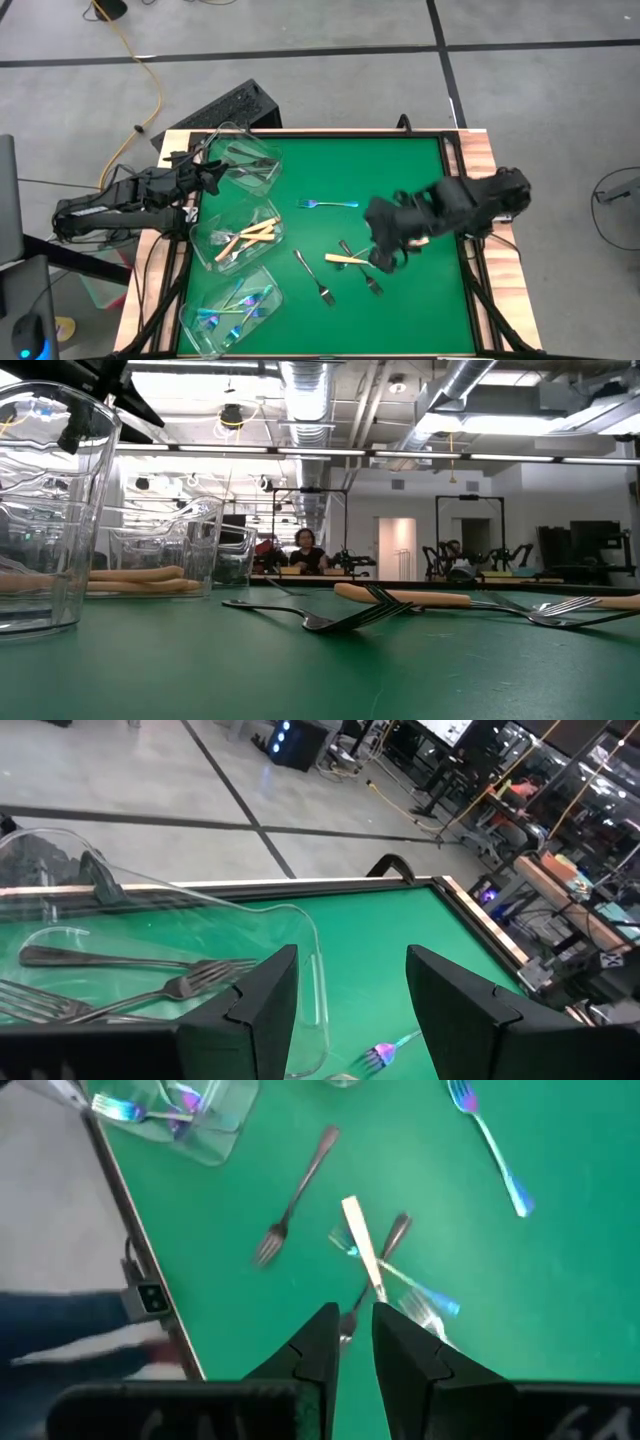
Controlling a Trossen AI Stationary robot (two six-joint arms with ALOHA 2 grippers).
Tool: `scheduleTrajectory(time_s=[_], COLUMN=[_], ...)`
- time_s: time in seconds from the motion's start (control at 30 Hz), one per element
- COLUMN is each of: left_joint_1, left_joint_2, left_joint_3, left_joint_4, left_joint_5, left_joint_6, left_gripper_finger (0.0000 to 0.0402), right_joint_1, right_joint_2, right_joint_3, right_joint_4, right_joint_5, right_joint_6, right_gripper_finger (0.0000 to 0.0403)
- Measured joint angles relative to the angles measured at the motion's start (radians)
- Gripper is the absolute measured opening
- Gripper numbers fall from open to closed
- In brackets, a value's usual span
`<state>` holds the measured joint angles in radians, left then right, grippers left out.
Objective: Sort silverware by color (type)
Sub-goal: Put the black fork into the top transparent bin
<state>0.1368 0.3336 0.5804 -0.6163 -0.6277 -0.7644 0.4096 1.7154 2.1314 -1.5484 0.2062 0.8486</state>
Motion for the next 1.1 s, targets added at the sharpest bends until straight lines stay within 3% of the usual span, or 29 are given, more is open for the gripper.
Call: scheduleTrajectory(time_s=[0.2, 0.37, 0.57, 0.8, 0.97, 1.1], left_joint_1=[0.0, 0.0, 0.0, 0.0, 0.0, 0.0], left_joint_2=[0.0, 0.0, 0.0, 0.0, 0.0, 0.0], left_joint_3=[0.0, 0.0, 0.0, 0.0, 0.0, 0.0], left_joint_4=[-0.006, -0.013, -0.069, -0.162, -0.181, -0.18], left_joint_5=[0.029, 0.033, 0.038, 0.028, 0.028, 0.041], left_joint_6=[-0.007, -0.018, -0.056, -0.095, -0.096, -0.09], left_gripper_finger=[0.0172, 0.0172, 0.0172, 0.0172, 0.0172, 0.0172], right_joint_1=[0.187, 0.266, 0.283, 0.199, 0.128, 0.076], right_joint_2=[-0.046, -0.055, -0.047, -0.046, -0.041, -0.023], right_joint_3=[-0.218, -0.426, -0.648, -0.884, -0.976, -0.99], right_joint_4=[-0.026, 0.004, 0.209, 0.595, 0.852, 0.917], right_joint_5=[0.01, -0.002, -0.051, -0.059, -0.123, -0.127], right_joint_6=[0.35, 0.558, 0.564, 0.541, 0.533, 0.533], right_gripper_finger=[0.0083, 0.0084, 0.0119, 0.0187, 0.0201, 0.0197])
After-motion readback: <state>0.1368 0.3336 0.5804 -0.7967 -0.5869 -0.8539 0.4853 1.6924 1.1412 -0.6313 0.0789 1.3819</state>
